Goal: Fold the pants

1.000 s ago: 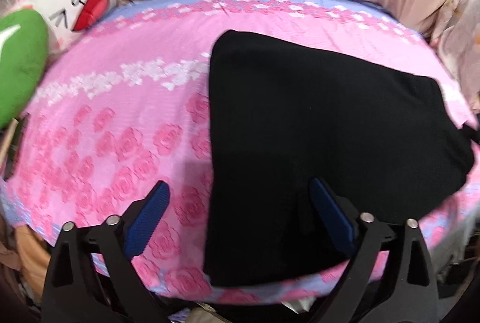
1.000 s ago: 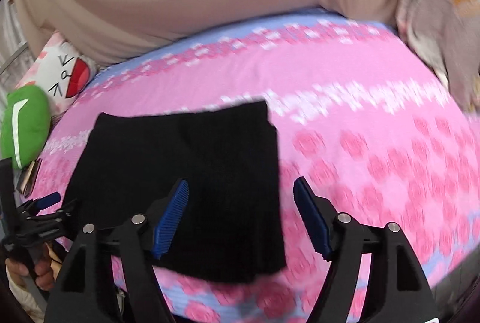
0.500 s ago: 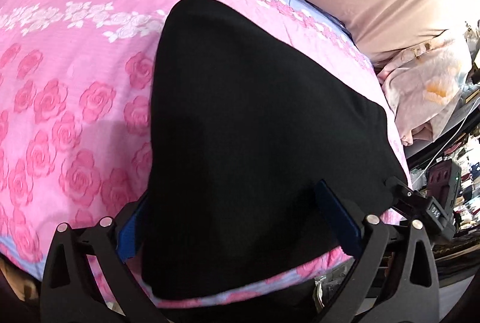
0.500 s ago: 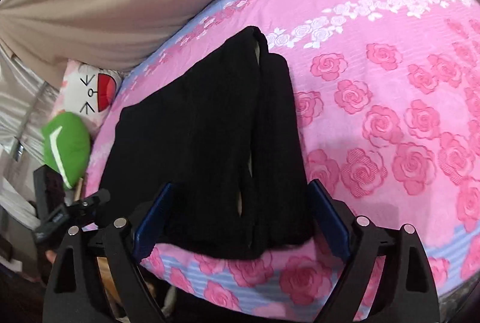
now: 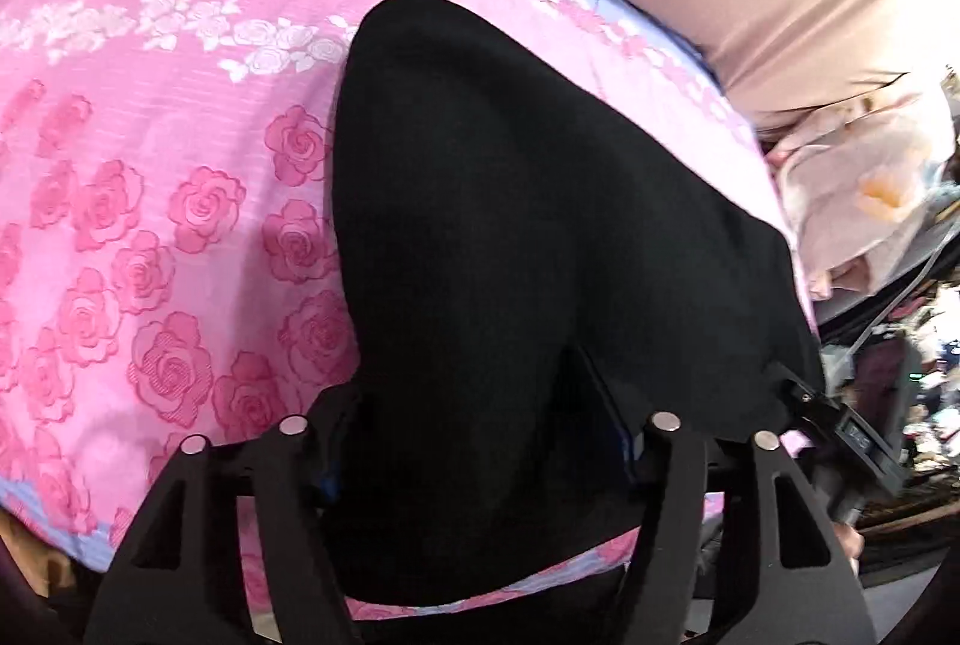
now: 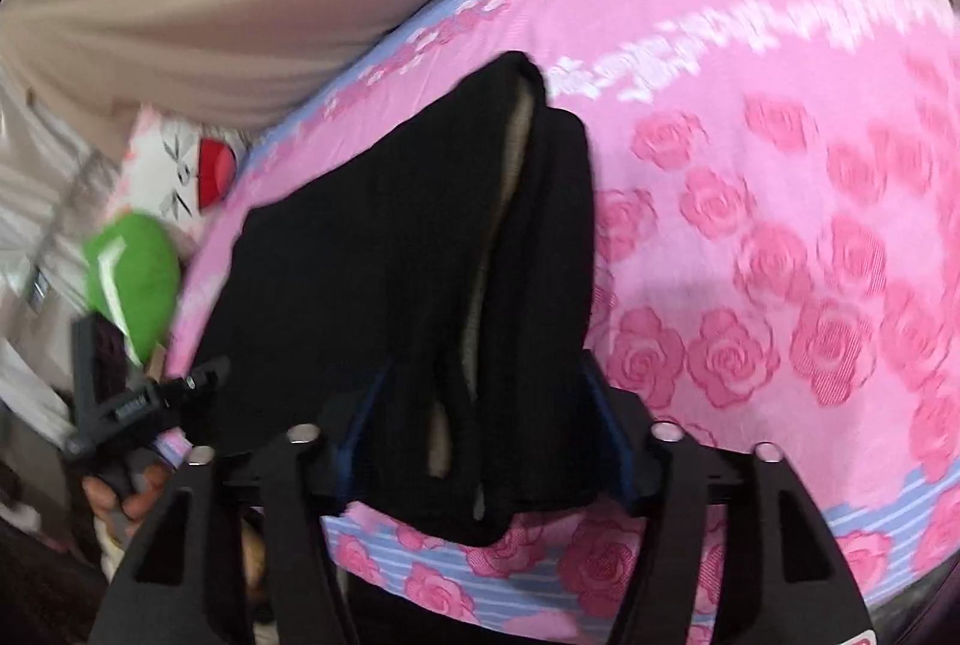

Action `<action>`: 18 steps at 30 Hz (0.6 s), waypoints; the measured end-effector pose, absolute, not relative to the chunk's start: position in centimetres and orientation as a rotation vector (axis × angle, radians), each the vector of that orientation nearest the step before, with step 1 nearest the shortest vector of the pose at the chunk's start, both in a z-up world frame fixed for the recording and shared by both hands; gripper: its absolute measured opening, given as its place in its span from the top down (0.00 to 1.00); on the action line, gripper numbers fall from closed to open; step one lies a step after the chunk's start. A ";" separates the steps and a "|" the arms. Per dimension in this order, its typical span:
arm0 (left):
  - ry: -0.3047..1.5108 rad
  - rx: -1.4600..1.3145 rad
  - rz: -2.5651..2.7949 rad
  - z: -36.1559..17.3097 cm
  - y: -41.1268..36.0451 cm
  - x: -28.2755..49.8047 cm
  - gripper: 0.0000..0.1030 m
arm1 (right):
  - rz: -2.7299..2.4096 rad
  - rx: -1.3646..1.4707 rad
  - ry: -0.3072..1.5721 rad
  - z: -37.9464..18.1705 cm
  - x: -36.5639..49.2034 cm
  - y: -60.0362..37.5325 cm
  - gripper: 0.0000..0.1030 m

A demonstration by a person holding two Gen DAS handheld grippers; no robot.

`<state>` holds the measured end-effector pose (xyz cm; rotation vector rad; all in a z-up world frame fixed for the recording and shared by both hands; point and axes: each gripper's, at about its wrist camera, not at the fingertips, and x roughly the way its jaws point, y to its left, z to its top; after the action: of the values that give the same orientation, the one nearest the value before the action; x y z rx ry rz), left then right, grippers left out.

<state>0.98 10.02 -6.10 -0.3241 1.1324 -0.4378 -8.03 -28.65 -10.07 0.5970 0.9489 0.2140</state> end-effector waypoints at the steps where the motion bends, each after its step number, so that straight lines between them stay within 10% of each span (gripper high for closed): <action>1: 1.124 -0.353 -0.460 -6.2 10.3 1.0 0.28 | 0.237 0.626 0.933 -10.3 -8.1 -28.9 0.30; 4: 1.100 -0.352 -0.478 -6.2 8.9 1.4 0.12 | 0.261 0.622 0.915 -10.4 -7.8 -28.6 0.25; 8: 1.080 -0.232 -0.421 -5.3 6.3 1.4 0.51 | 0.244 0.576 0.893 -9.9 -7.1 -27.4 0.56; 11: 1.028 -0.133 -0.356 -3.3 5.5 0.8 0.71 | 0.231 0.545 0.853 -8.1 -7.6 -27.2 0.61; 18: 0.920 -0.034 -0.310 0.5 5.0 -0.8 0.72 | 0.228 0.441 0.782 -4.1 -8.9 -25.8 0.62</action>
<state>-0.82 4.97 0.50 -0.0344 0.9202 -0.3101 -8.87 -25.75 -4.07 0.4415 0.7819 0.2282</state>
